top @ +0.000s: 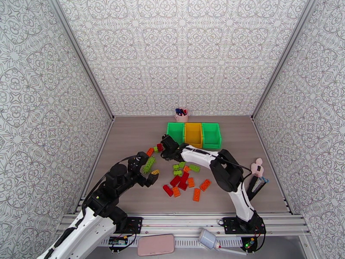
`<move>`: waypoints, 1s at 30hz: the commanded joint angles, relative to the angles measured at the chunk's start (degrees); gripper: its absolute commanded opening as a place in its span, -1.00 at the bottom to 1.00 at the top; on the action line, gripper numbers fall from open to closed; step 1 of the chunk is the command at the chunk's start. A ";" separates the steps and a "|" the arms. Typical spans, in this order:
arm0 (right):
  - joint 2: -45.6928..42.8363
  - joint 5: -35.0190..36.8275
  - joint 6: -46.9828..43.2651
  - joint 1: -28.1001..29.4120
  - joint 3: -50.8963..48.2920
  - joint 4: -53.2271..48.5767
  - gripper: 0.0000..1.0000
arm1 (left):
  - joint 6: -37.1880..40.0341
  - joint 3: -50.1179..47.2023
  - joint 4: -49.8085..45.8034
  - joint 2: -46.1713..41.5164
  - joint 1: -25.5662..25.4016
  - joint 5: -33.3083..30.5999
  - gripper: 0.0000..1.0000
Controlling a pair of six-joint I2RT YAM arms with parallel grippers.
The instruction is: Sort the legos into containers by color
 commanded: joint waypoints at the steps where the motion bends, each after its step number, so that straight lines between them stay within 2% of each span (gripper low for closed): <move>1: -9.55 1.90 -0.15 -1.38 -5.97 6.13 -0.49 | -3.36 -2.05 9.10 1.49 -1.50 -0.64 0.99; 8: -25.64 5.06 2.30 -7.94 -20.17 9.55 -0.53 | -5.46 -3.60 24.05 11.62 -7.95 -3.34 0.99; 14: -32.40 4.14 0.38 -18.23 -25.24 8.18 -0.53 | -6.48 -1.25 33.27 22.26 -12.38 -3.82 0.99; 17: -31.91 0.75 -1.03 -23.57 -24.42 7.28 -0.54 | -6.45 0.23 34.87 25.67 -13.39 -3.39 0.99; 21: -26.99 -2.86 -2.92 -29.26 -21.01 7.37 -0.56 | -5.83 1.45 34.92 27.88 -13.70 -2.92 0.99; 30: -13.81 -6.78 -3.15 -36.19 -10.13 6.51 -0.53 | -4.95 2.26 30.63 27.02 -13.71 -4.38 0.99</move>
